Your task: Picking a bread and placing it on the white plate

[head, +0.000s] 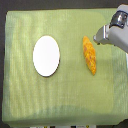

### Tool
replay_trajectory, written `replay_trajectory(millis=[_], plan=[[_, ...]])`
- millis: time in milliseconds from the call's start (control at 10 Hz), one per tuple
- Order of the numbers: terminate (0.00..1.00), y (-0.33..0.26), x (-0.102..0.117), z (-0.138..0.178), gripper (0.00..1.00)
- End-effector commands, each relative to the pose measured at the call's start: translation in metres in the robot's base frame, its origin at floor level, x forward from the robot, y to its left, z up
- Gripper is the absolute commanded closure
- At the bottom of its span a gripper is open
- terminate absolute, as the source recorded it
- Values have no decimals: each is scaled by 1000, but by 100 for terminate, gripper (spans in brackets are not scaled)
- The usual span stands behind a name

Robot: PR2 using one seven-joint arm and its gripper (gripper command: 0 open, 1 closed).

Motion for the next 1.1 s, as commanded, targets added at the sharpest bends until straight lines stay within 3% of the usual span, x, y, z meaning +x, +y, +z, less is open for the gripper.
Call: replay_trajectory(millis=[0, 400, 700, 1000], plan=[[0, 5, 2, -3, 0], [0, 12, 13, -19, 0], [0, 23, 38, -47, 0], [0, 36, 48, -75, 0]])
